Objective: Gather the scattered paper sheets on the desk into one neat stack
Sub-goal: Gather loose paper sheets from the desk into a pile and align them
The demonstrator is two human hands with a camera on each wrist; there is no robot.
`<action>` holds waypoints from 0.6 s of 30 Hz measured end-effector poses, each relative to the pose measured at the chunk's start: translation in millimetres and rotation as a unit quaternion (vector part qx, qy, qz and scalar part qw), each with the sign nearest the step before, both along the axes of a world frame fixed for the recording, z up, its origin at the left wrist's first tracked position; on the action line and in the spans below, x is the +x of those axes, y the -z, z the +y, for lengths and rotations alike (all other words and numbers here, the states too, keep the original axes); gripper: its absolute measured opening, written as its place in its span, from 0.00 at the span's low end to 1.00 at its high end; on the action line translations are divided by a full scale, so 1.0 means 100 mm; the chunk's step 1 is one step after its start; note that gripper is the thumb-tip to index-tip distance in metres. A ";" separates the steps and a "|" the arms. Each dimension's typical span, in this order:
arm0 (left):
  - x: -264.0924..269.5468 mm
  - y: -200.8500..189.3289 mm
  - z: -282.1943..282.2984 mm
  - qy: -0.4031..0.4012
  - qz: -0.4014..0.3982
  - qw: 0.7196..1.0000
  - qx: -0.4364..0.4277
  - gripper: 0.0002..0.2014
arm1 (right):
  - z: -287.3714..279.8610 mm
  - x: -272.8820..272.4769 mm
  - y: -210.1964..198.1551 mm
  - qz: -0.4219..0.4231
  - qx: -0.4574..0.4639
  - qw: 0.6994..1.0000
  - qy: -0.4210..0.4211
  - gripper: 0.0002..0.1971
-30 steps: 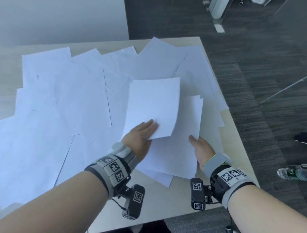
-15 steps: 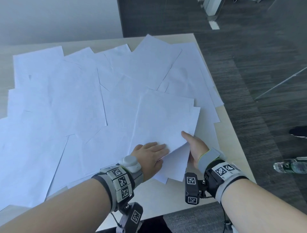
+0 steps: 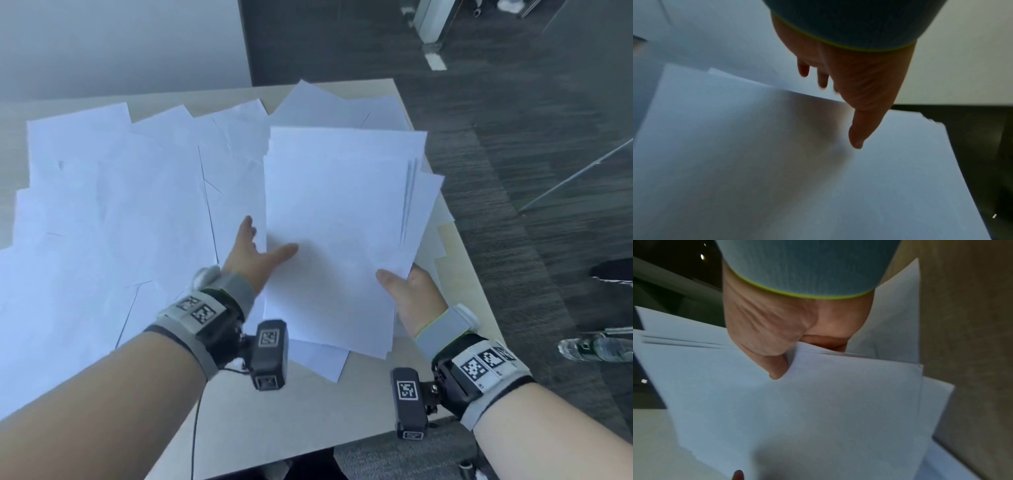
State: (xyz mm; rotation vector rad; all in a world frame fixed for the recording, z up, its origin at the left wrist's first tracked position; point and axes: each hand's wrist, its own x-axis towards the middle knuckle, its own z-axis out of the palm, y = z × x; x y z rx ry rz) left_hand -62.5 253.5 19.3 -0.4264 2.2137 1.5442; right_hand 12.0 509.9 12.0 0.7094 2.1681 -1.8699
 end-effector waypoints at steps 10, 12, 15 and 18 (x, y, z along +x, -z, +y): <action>-0.16 -0.37 -0.03 -0.024 0.143 0.946 0.291 0.16 | 0.02 -0.24 -0.27 0.072 -0.041 0.995 0.060 0.17; -0.11 -0.30 -0.04 -0.009 0.131 0.954 0.268 0.19 | 0.00 -0.25 -0.21 0.069 -0.043 0.996 0.042 0.12; -0.03 -0.21 -0.05 -0.004 0.097 0.969 0.227 0.21 | -0.08 -0.19 -0.14 0.077 -0.036 0.996 0.023 0.14; 0.04 -0.18 -0.02 0.007 0.082 0.978 0.190 0.20 | -0.11 -0.14 -0.07 0.069 -0.038 0.996 0.035 0.16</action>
